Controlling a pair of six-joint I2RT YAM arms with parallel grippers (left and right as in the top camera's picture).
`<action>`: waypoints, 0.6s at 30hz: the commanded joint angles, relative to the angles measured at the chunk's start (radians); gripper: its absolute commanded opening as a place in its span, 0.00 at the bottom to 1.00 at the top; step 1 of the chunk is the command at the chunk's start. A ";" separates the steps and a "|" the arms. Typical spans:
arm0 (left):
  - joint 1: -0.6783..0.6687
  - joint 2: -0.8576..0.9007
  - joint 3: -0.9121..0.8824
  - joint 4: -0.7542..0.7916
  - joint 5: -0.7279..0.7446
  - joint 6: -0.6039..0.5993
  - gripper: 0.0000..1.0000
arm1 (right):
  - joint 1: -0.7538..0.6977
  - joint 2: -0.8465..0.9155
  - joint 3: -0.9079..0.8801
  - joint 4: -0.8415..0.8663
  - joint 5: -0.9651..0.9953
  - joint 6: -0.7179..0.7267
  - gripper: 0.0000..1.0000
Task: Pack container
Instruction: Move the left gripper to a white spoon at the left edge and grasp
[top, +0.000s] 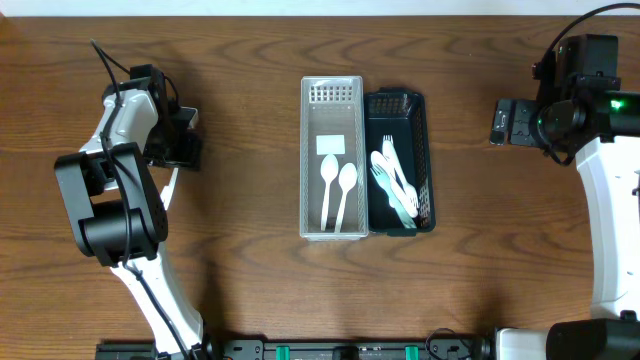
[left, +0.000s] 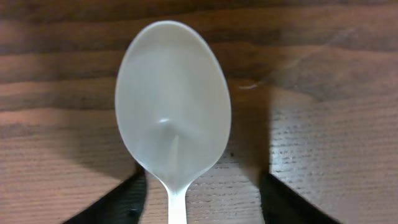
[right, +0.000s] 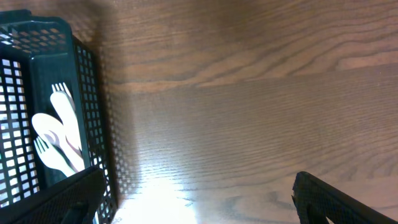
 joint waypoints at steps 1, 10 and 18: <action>0.005 0.016 -0.008 -0.006 0.011 0.006 0.53 | -0.014 0.002 -0.003 -0.001 -0.003 -0.013 0.99; 0.005 0.016 -0.008 -0.007 0.011 -0.003 0.30 | -0.014 0.002 -0.003 -0.003 -0.003 -0.013 0.99; 0.005 0.016 -0.008 -0.007 0.011 -0.020 0.19 | -0.014 0.002 -0.003 -0.004 -0.003 -0.013 0.99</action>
